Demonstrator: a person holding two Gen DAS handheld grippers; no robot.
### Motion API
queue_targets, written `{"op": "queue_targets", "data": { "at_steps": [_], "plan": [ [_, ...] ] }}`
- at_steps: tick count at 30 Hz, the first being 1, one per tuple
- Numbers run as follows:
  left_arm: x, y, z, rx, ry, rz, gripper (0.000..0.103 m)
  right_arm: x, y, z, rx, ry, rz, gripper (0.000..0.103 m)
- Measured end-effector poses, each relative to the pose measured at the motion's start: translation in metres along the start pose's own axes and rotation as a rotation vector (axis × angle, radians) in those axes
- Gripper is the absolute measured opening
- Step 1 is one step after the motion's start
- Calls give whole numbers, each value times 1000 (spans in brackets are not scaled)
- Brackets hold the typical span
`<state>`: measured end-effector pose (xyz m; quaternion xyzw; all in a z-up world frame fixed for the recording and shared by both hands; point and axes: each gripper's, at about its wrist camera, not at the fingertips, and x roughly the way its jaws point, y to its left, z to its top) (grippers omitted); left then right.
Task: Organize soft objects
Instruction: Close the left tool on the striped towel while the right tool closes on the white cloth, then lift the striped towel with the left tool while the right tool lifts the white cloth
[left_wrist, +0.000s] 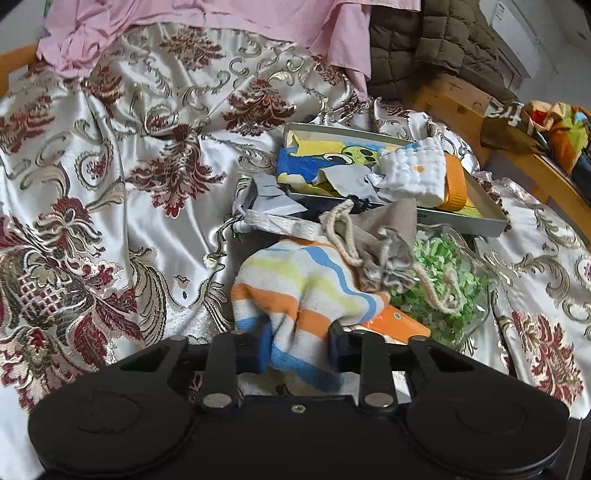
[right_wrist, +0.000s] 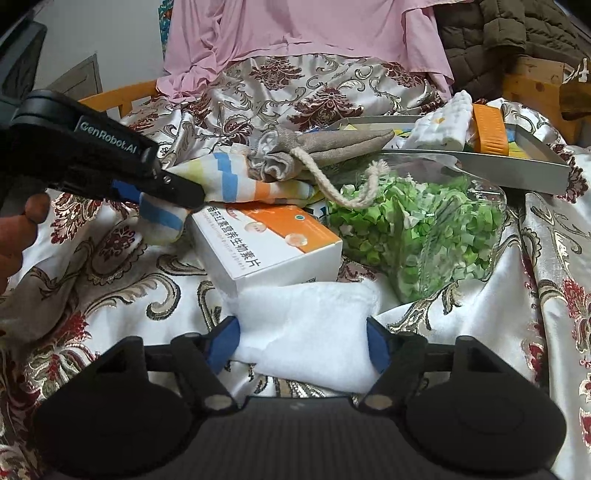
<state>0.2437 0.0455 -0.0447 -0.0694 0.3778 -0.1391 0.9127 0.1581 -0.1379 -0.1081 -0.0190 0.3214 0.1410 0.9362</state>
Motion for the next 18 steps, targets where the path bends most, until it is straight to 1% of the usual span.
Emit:
{"op": "queue_targets", "data": {
  "at_steps": [5,8,11,12,15,18],
  "plan": [
    [-12,-19,-16,48,-24,6,26,-1,-1,1,11,9,-6,65],
    [-20,-28,-28,20,-36,7,25,-4,0,1,13,16,-13,56],
    [-26,-36,-37,7,-30,4,25,-6,1,-2,3,35,-35,44],
    [-28,-38,-40,6,-29,3,24,-7,1,-3,4,42,-30,37],
    [-36,-42,-51,-5,-28,0,24,-11,0,-6,14,43,-18,29],
    [-45,-48,-59,11,-27,4,23,-19,1,-8,14,34,-15,21]
  ]
}}
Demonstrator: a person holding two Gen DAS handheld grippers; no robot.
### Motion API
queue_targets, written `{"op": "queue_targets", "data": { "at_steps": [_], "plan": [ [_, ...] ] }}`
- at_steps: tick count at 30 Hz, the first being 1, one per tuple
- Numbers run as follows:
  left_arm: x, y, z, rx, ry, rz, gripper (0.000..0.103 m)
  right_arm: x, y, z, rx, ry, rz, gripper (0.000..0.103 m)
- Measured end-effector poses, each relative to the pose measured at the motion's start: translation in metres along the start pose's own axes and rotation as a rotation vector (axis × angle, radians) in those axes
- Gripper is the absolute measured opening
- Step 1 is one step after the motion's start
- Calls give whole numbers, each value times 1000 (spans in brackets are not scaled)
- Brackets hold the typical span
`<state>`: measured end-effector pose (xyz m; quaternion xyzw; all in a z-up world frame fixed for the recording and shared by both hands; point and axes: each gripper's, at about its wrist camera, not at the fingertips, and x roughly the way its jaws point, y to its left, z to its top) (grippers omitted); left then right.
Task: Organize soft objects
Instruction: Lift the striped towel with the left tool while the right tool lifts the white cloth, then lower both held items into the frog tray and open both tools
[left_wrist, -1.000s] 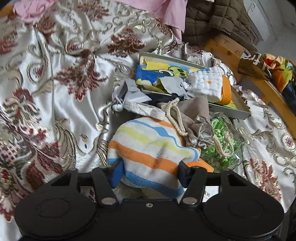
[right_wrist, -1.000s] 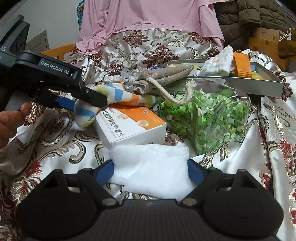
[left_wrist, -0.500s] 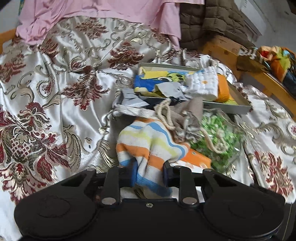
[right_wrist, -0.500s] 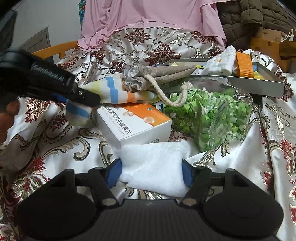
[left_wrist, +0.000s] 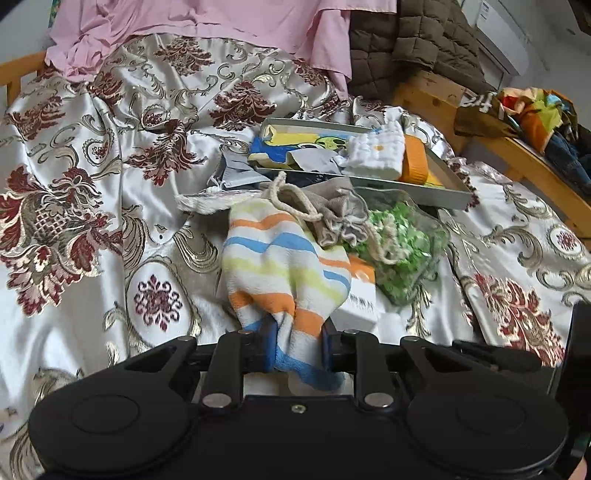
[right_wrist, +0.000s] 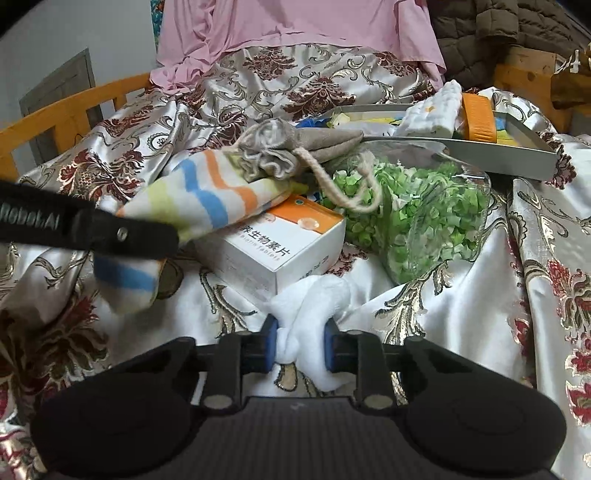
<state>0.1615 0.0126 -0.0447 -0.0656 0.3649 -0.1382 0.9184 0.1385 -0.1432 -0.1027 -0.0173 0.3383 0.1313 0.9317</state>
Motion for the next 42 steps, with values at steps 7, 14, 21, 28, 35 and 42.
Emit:
{"op": "queue_targets", "data": {
  "at_steps": [7,14,21,28,35,42],
  "plan": [
    [-25,-21,-12,110,3,3,23,-27,-2,0,2,-37,-27,17],
    [-54,-34,-12,182,10,-10,23,-60,-10,3,56,-80,-21,17],
    [-89,-45,-8,187,1,-49,23,-96,-19,9,106,-174,2,17],
    [-103,-53,13,152,-31,-80,23,-118,-26,22,118,-274,9,17],
    [-100,-75,61,195,-120,-130,23,-127,-45,36,156,-346,-19,17],
    [-68,-84,121,171,-179,-172,23,-115,-77,78,143,-373,-21,17]
  ]
}}
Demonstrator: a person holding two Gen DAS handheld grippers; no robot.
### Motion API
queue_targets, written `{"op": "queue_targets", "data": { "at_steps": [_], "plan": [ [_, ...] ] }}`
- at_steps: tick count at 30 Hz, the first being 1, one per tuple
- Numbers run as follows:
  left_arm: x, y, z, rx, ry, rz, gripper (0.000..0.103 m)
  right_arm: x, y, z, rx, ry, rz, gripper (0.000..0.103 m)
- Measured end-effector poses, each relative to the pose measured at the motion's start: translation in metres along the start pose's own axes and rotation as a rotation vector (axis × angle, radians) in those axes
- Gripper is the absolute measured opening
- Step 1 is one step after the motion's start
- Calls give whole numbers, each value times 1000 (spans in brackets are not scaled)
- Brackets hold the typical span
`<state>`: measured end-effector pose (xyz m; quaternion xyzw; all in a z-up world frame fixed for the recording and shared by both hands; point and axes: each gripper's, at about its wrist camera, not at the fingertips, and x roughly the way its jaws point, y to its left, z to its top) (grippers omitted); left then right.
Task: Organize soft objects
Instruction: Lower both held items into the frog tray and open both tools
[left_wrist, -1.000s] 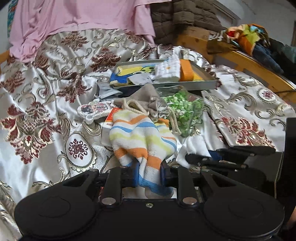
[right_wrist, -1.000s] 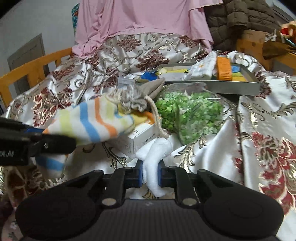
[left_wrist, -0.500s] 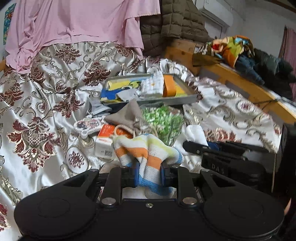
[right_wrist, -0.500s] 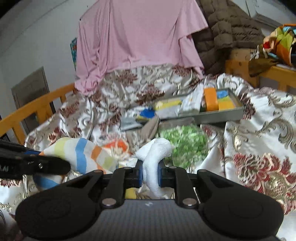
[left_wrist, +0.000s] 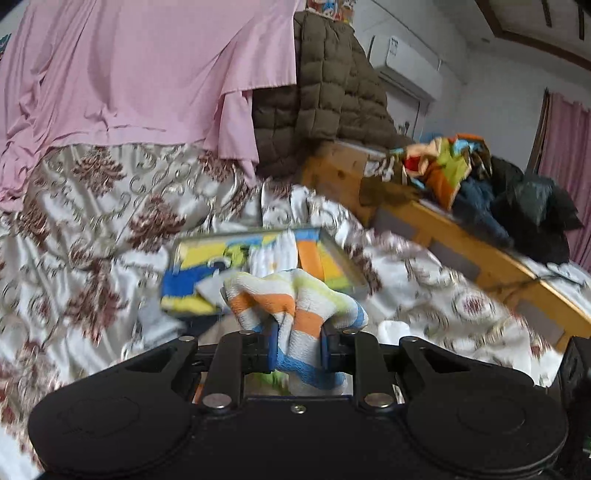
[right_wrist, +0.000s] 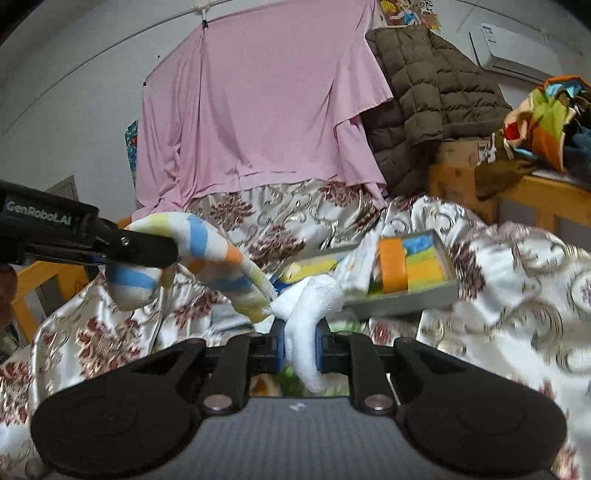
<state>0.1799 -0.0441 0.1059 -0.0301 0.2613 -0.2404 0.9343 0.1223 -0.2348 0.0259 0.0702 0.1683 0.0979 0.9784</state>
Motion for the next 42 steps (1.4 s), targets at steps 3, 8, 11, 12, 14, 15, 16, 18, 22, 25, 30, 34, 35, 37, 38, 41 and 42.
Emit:
{"op": "queue_targets", "data": {
  "at_steps": [3,8,11,12,14,15,16,18,22,25,30,34,35,37,38,41,42],
  "plan": [
    [27,8,22,32,-19,23,23,32,-9,22,-68,26,-6,17],
    [81,36,54,58,-42,64,23,97,-16,59,-107,48,13,17],
    [117,58,67,44,-53,90,23,140,-15,74,-128,59,24,17],
    [128,67,70,35,-56,97,23,154,-15,77,-135,63,25,17],
    [154,82,73,16,-57,116,23,183,-14,82,-144,77,28,17],
    [167,89,74,8,-56,124,23,195,-14,83,-148,82,29,17],
    [179,96,73,1,-54,131,23,210,-15,84,-151,91,28,17],
    [199,109,70,-14,-55,145,23,235,-17,85,-153,110,21,17],
    [238,129,61,-53,-40,162,23,281,-21,81,-165,160,8,17],
    [260,139,51,-74,-23,168,23,308,-25,77,-167,205,-1,17],
    [284,149,34,-77,33,161,23,336,-27,69,-186,262,-13,17],
    [300,160,24,-105,106,173,23,351,-27,65,-177,302,-22,18],
    [302,163,22,-117,118,179,24,353,-27,64,-174,308,-22,18],
    [306,169,19,-138,138,181,24,356,-26,61,-174,316,-26,18],
    [307,171,17,-147,149,181,24,357,-25,60,-179,324,-25,19],
    [309,174,12,-161,178,180,25,356,-23,60,-188,325,-28,20],
    [309,173,11,-157,182,180,25,356,-23,60,-190,330,-27,22]
  ]
}}
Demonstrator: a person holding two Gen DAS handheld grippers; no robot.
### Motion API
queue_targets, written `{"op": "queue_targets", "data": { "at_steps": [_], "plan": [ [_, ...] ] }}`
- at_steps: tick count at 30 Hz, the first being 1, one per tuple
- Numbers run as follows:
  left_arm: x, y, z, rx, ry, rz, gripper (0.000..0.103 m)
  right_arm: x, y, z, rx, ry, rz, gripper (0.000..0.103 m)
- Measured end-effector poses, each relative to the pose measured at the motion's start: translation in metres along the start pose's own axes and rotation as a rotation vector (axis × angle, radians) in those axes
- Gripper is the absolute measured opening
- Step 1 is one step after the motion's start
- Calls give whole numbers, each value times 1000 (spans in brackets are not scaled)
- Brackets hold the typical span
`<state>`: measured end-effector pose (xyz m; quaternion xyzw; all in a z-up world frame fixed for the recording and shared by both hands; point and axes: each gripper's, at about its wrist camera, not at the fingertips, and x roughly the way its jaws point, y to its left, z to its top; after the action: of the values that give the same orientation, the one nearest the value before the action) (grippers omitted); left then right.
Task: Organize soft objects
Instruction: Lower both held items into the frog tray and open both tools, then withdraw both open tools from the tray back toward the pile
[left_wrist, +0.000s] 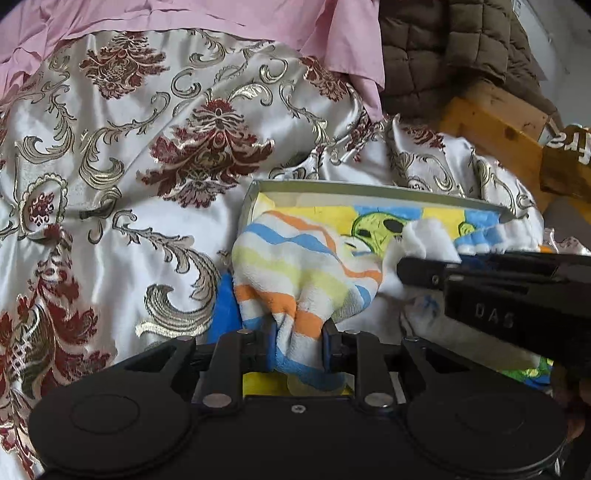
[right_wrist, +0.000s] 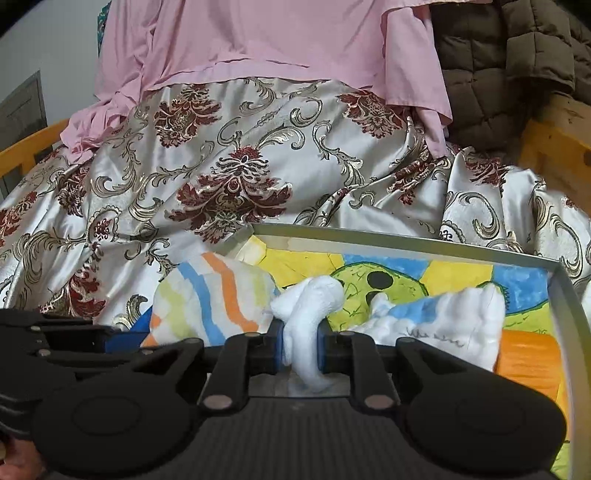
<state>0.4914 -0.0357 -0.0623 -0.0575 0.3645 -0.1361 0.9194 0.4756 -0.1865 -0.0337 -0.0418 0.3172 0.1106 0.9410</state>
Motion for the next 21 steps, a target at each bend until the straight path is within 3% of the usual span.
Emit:
{"op": "queue_targets", "data": {
  "at_steps": [5,12,21],
  "plan": [
    [-5,-6,-2,24,10,6,29,-2,2,0,-9,28,-12,29],
    [-12,-13,-4,10,11,29,34,-18,0,3,-24,17,-32,51],
    [-40,-19,-2,6,-28,37,56,-54,-8,9,-3,-25,-49,72]
  ]
}}
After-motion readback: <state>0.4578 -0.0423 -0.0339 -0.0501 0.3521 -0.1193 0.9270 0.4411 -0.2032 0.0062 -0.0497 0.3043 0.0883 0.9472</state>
